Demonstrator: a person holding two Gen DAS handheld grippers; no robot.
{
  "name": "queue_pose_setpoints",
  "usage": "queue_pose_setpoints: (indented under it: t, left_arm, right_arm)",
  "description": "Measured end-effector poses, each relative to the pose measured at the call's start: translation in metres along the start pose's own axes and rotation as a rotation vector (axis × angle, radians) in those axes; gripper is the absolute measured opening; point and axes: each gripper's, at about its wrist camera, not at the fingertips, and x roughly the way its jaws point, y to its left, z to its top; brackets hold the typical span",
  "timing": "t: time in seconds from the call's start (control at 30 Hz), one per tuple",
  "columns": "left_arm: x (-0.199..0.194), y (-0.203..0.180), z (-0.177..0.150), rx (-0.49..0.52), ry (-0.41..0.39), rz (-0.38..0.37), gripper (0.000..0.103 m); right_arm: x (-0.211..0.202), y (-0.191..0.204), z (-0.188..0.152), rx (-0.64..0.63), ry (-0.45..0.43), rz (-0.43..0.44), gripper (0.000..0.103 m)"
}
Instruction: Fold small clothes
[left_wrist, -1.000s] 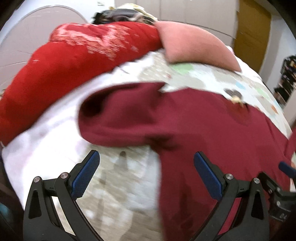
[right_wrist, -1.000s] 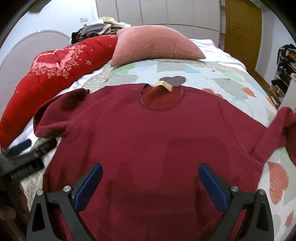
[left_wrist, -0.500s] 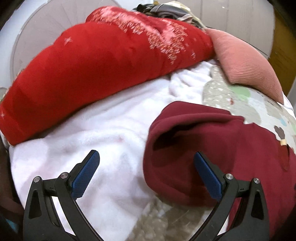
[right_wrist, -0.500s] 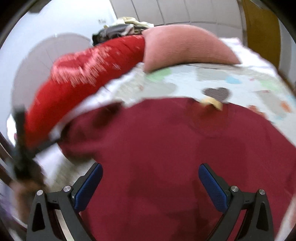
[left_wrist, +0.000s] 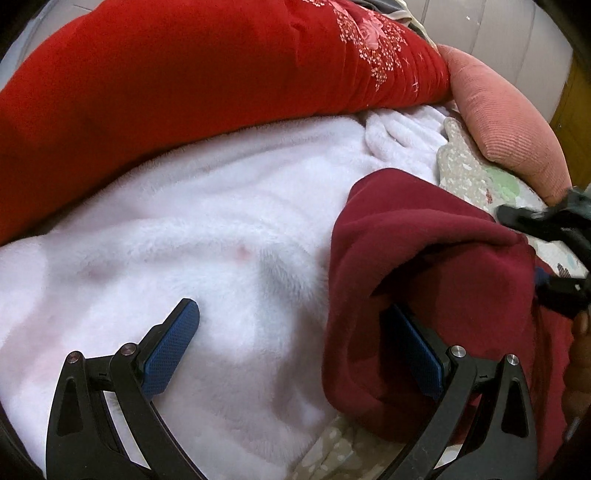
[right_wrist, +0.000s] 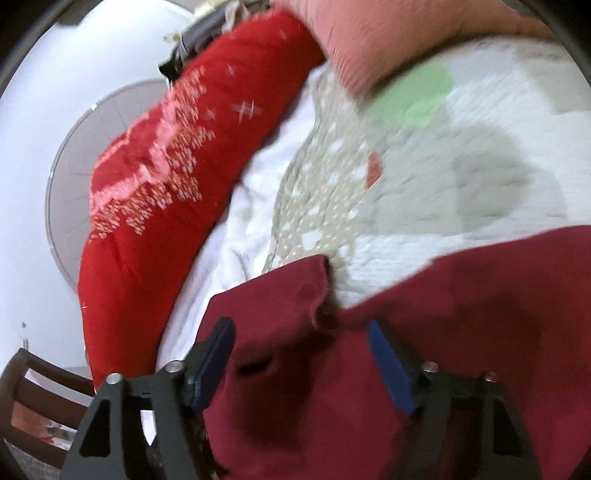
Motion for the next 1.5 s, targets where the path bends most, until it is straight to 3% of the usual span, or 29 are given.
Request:
queue_pose_setpoints:
  t: [0.03, 0.13, 0.2, 0.3, 0.43, 0.6, 0.7, 0.77, 0.93, 1.03, 1.17, 1.27, 1.3, 1.4, 1.47, 1.5]
  left_arm:
    - [0.0, 0.0, 0.0, 0.0, -0.001, 0.002, 0.102]
    - [-0.002, 0.001, 0.0, -0.001, 0.004, 0.004, 0.102]
    - [-0.005, 0.001, 0.0, 0.0, -0.002, 0.008, 0.102]
    - [-0.019, -0.003, -0.001, 0.025, -0.07, 0.042, 0.102]
    - [-0.056, -0.023, -0.009, 0.104, -0.179, 0.038, 0.102]
    - [-0.115, -0.059, -0.029, 0.218, -0.212, -0.207, 0.102]
    - [-0.139, -0.077, -0.045, 0.285, -0.176, -0.365, 0.102]
    - [-0.145, -0.084, -0.054, 0.318, -0.15, -0.403, 0.102]
    - [-0.134, -0.084, -0.064, 0.336, -0.116, -0.299, 0.102]
    - [-0.122, -0.078, -0.063, 0.3, -0.09, -0.274, 0.102]
    - [-0.113, -0.084, -0.067, 0.297, -0.081, -0.247, 0.102]
    - [-0.104, -0.094, -0.073, 0.338, -0.07, -0.218, 0.102]
    - [-0.097, -0.098, -0.076, 0.357, -0.06, -0.189, 0.102]
    - [-0.079, -0.103, -0.083, 0.397, -0.044, -0.12, 0.102]
    - [-0.069, -0.1, -0.085, 0.386, -0.028, -0.107, 0.102]
    - [-0.066, -0.097, -0.084, 0.372, -0.022, -0.116, 0.102]
  right_arm:
    - [0.006, 0.001, 0.003, -0.014, -0.005, -0.017, 0.036]
    - [0.013, 0.017, 0.006, -0.099, -0.025, -0.051, 0.011]
    - [0.009, 0.024, 0.003, -0.15, -0.027, -0.066, 0.01]
    - [-0.024, 0.042, -0.003, -0.245, -0.116, -0.08, 0.009]
    - [-0.107, 0.063, -0.016, -0.34, -0.282, -0.062, 0.009]
    - [-0.206, 0.06, -0.035, -0.424, -0.472, -0.161, 0.009]
    - [-0.256, 0.03, -0.047, -0.4, -0.542, -0.249, 0.009]
    - [-0.283, -0.002, -0.058, -0.354, -0.568, -0.309, 0.009]
    - [-0.306, -0.102, -0.093, -0.2, -0.493, -0.462, 0.009]
    - [-0.305, -0.155, -0.116, -0.102, -0.435, -0.498, 0.009]
    - [-0.303, -0.19, -0.142, -0.056, -0.39, -0.546, 0.009]
    - [-0.293, -0.2, -0.159, -0.053, -0.272, -0.532, 0.01]
    - [-0.294, -0.199, -0.163, -0.071, -0.258, -0.562, 0.014]
    - [-0.308, -0.185, -0.172, -0.126, -0.297, -0.652, 0.05]
    - [-0.326, -0.167, -0.171, -0.143, -0.385, -0.595, 0.055]
    - [-0.329, -0.155, -0.167, -0.156, -0.41, -0.523, 0.055]
